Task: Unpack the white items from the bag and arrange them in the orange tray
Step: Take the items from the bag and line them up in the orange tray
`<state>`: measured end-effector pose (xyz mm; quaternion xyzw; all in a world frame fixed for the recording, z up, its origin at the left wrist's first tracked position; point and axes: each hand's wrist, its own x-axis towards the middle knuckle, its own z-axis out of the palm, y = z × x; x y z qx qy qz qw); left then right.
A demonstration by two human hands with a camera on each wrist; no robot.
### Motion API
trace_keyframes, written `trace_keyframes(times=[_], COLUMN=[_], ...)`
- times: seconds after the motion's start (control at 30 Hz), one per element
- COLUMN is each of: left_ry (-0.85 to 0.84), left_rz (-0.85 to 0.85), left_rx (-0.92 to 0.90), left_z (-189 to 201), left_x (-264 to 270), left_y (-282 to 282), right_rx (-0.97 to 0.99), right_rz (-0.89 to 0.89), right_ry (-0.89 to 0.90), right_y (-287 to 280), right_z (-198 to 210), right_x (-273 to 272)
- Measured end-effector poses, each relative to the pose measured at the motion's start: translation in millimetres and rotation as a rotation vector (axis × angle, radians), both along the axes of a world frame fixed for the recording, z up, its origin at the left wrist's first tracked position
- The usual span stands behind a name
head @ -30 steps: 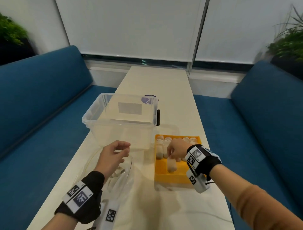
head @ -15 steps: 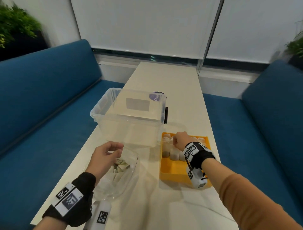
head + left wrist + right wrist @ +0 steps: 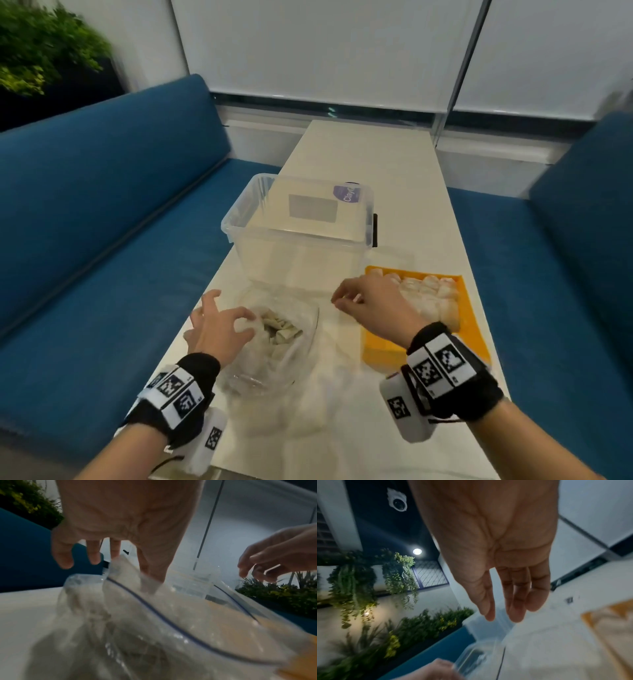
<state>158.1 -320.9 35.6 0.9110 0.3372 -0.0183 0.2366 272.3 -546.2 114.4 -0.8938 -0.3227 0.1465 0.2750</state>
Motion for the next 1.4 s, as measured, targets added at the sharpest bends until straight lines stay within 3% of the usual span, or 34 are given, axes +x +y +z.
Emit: trace_keyframes(times=[0.1, 0.17, 0.3, 0.4, 0.5, 0.57, 0.63, 0.67, 0.73, 0.83, 0.93, 1.13, 1.4], left_ry=[0.115, 0.127, -0.16, -0.28, -0.105, -0.076, -0.322, -0.447, -0.451, 0.046, 0.23, 0.076, -0.139], left_rz=[0.012, -0.024, -0.15, -0.186, -0.198, -0.203, -0.256, -0.28, -0.273, -0.174, -0.218, -0.446, -0.344], left_rx=[-0.266, -0.317, -0.39, -0.51, -0.428, -0.213, 0.038, 0.071, 0.046, 0.045, 0.115, 0.026, -0.123], left_z=[-3.9, -3.5, 2.0, -0.7, -7.9, -11.8, -9.0, -4.8, 6.9, 15.5, 8.5, -17.0, -4.9], left_x=[-3.9, -5.7, -15.9, -27.0, -34.1, -35.3, -31.5, -28.6, -20.9, -2.6, 13.8, 12.7, 9.8], left_y=[2.2, 1.7, 6.0, 17.8, 20.9, 17.7, 11.9, 8.1, 1.6, -4.2, -8.3, -20.2, 1.2], right_rx=[-0.05, -0.109, -0.114, -0.071, -0.112, -0.156, -0.19, -0.21, -0.248, -0.275, -0.313, -0.291, -0.269], right_rz=[0.041, -0.025, -0.16, -0.159, -0.135, -0.134, -0.133, -0.128, -0.116, -0.105, -0.131, -0.206, -0.228], right_ry=[0.065, 0.152, 0.32, 0.315, 0.301, 0.266, 0.246, 0.238, 0.218, 0.18, 0.206, 0.227, 0.202], right_y=[34.1, 51.3, 67.3, 68.5, 72.2, 76.9, 80.5, 81.6, 83.1, 85.4, 86.9, 84.9, 88.4], right_z=[-42.9, -72.0, -98.7, -107.9, -114.0, -119.0, -122.2, -123.3, -121.5, -116.7, -116.6, -118.4, -129.3], right_x=[-23.7, -35.7, -49.2, -49.3, -55.1, -58.9, -60.5, -61.0, -61.6, -64.9, -66.1, -67.9, -66.9])
